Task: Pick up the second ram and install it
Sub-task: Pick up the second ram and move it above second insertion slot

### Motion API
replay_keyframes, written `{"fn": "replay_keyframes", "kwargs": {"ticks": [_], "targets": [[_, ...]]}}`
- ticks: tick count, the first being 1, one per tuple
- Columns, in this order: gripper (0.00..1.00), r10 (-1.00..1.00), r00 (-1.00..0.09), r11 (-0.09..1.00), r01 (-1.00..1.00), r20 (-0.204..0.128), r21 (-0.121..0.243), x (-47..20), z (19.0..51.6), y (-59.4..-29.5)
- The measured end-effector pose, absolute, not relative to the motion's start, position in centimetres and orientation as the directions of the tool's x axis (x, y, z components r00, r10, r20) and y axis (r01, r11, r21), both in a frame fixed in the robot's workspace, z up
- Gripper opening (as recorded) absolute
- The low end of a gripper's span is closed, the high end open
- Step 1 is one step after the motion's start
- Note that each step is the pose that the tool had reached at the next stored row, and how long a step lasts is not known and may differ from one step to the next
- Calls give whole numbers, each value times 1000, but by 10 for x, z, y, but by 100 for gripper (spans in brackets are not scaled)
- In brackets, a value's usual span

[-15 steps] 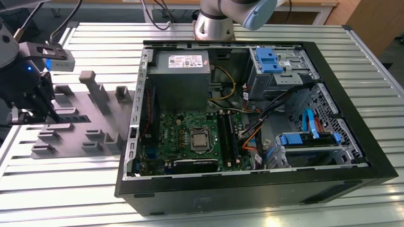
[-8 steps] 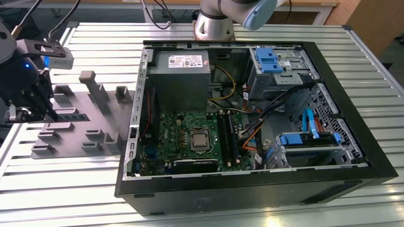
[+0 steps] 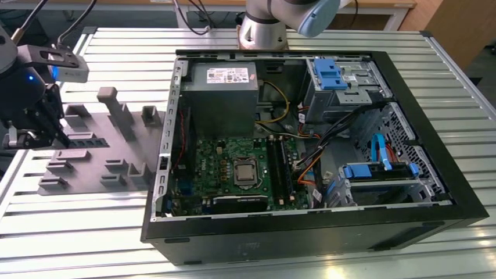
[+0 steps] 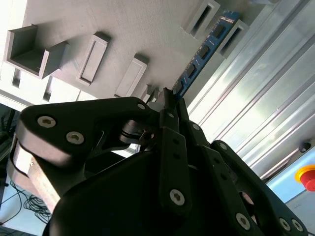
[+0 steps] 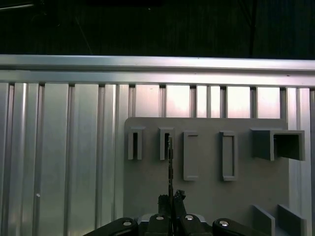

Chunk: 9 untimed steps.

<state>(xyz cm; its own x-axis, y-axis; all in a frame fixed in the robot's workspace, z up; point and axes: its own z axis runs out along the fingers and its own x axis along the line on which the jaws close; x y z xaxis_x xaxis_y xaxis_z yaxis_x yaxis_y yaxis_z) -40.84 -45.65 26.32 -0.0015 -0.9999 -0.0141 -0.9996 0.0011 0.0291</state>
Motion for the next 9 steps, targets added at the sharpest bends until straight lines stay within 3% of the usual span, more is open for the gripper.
{"fn": "replay_keyframes", "kwargs": {"ticks": [9], "targets": [[14,-1000,-1,1,-1000,-14,29,-408,268,-456]]}}
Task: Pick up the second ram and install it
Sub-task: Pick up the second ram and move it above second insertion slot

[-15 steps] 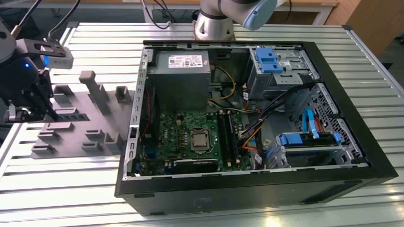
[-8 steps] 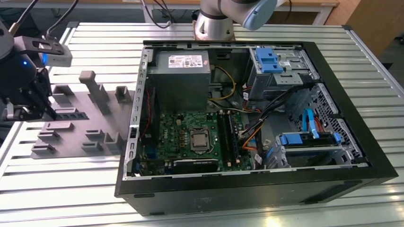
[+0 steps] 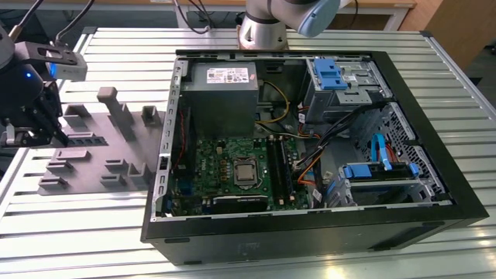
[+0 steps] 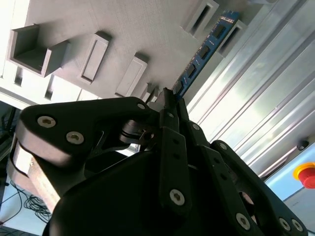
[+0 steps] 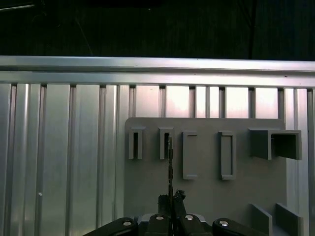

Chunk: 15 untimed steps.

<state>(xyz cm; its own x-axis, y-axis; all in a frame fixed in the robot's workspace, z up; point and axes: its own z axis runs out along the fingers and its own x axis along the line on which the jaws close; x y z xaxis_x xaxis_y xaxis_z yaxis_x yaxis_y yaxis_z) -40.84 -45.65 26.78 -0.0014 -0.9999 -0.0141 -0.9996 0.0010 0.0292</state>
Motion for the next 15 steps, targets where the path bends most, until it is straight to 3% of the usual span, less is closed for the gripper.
{"fn": "replay_keyframes", "kwargs": {"ticks": [15], "targets": [[14,-1000,-1,1,-1000,-14,29,-408,280,-456]]}}
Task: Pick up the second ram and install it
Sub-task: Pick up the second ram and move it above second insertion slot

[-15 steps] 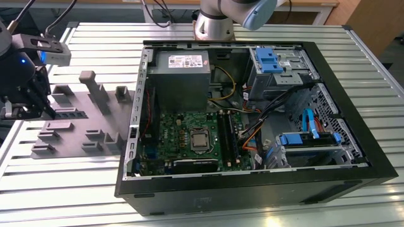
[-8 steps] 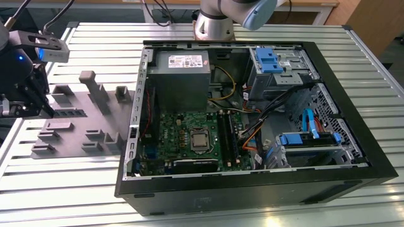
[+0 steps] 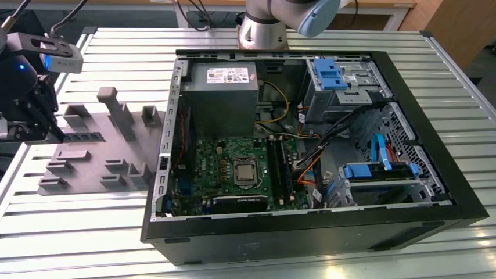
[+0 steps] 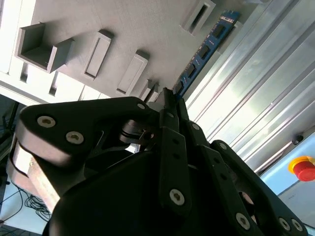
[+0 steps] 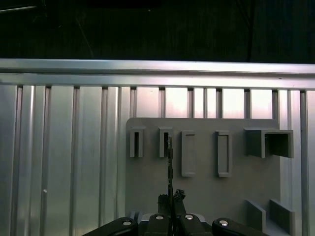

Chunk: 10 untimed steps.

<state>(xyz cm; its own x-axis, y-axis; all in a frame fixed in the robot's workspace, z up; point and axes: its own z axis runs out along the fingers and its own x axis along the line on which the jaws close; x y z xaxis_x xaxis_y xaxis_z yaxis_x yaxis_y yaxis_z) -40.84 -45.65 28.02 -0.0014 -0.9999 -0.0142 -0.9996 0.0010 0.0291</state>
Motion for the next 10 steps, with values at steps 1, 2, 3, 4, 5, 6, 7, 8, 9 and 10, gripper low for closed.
{"fn": "replay_keyframes", "kwargs": {"ticks": [1,2,3,4,5,6,7,8,9,10], "targets": [[14,-1000,-1,1,-1000,-14,29,-408,281,-456],[14,-1000,-1,1,-1000,-14,29,-408,282,-456],[14,-1000,-1,1,-1000,-14,29,-408,283,-456],[14,-1000,-1,1,-1000,-14,29,-408,283,-456],[14,-1000,-1,1,-1000,-14,29,-408,284,-456],[14,-1000,-1,1,-1000,-14,29,-408,285,-456],[14,-1000,-1,1,-1000,-14,29,-408,286,-456],[14,-1000,-1,1,-1000,-14,29,-408,287,-456],[14,-1000,-1,1,-1000,-14,29,-408,288,-456],[14,-1000,-1,1,-1000,-14,29,-408,288,-456]]}}
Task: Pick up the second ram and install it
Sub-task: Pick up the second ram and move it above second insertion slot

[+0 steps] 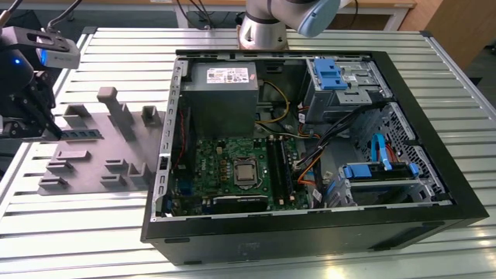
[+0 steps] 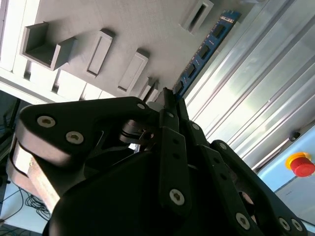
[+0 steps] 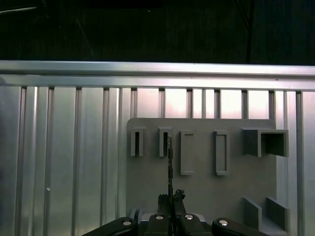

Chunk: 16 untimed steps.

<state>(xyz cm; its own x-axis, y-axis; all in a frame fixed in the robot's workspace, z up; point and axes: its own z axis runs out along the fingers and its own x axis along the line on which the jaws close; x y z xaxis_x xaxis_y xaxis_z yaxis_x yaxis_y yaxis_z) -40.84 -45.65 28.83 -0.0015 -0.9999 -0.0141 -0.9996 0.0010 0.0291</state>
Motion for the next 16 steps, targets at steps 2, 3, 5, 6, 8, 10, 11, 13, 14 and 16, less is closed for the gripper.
{"fn": "replay_keyframes", "kwargs": {"ticks": [2,3,5,6,8,10,11,13,14,16], "targets": [[14,-1000,-1,1,-1000,-14,29,-408,290,-456],[14,-1000,-1,1,-1000,-14,29,-408,290,-456],[14,-1000,-1,1,-1000,-14,29,-408,292,-456],[14,-1000,-1,1,-1000,-14,29,-408,293,-456],[14,-1000,-1,1,-1000,-14,29,-408,294,-456],[14,-1000,-1,1,-1000,-14,29,-408,295,-456],[14,-1000,-1,1,-1000,-14,29,-408,296,-456],[14,-1000,-1,1,-1000,-14,29,-408,297,-456],[14,-1000,-1,1,-1000,-14,29,-408,298,-456],[14,-1000,-1,1,-1000,-14,29,-408,299,-456]]}}
